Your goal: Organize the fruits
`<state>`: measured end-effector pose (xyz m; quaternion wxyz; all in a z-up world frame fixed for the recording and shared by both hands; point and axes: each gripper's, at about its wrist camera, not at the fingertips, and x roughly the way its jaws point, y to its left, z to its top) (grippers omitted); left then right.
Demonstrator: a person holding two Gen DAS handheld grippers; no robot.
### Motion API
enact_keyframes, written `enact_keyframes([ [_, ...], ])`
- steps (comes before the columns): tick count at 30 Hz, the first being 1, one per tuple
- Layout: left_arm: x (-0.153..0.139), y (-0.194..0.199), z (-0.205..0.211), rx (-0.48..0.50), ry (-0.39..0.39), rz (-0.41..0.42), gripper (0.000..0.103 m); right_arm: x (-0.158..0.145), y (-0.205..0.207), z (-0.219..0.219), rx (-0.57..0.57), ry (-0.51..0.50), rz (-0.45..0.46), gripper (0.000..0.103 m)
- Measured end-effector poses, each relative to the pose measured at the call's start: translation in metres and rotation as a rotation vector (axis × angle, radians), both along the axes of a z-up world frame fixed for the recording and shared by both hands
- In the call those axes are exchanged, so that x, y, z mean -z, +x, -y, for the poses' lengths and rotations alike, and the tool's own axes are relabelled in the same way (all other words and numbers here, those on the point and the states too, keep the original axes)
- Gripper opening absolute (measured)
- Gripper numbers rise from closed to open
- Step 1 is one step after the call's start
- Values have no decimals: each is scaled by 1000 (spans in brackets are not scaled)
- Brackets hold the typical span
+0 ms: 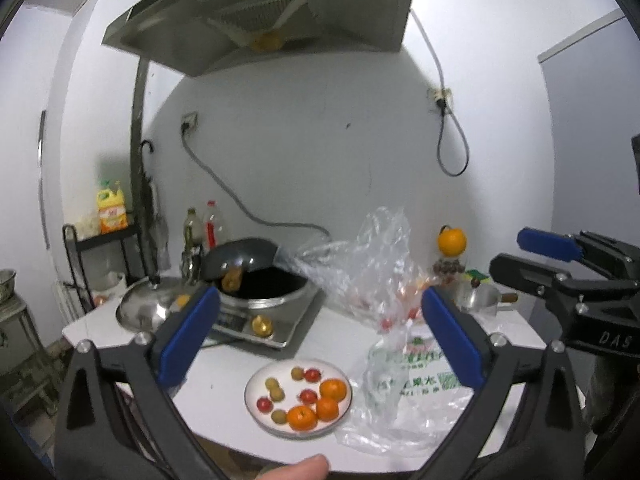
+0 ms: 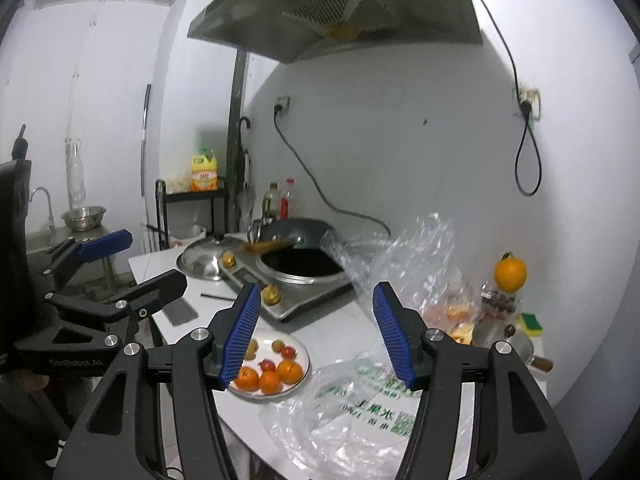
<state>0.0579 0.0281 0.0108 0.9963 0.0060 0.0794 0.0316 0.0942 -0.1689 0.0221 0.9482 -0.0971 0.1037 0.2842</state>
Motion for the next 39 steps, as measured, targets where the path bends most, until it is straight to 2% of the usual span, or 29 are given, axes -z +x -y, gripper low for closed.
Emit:
enact_keyframes([
  [3, -12, -1, 3, 16, 29, 27, 102, -9, 0, 0, 9, -11, 29, 69],
  [13, -52, -6, 1, 19, 48, 130, 102, -43, 4, 8, 67, 20, 109, 70],
  [21, -75, -6, 3, 11, 79, 174, 102, -62, 4, 13, 101, 43, 150, 71],
  [27, -82, -3, 0, 7, 64, 164, 102, -74, 11, 22, 129, 74, 158, 73],
  [39, -80, 0, 1, 15, 72, 155, 102, -74, 14, 20, 143, 68, 151, 74],
])
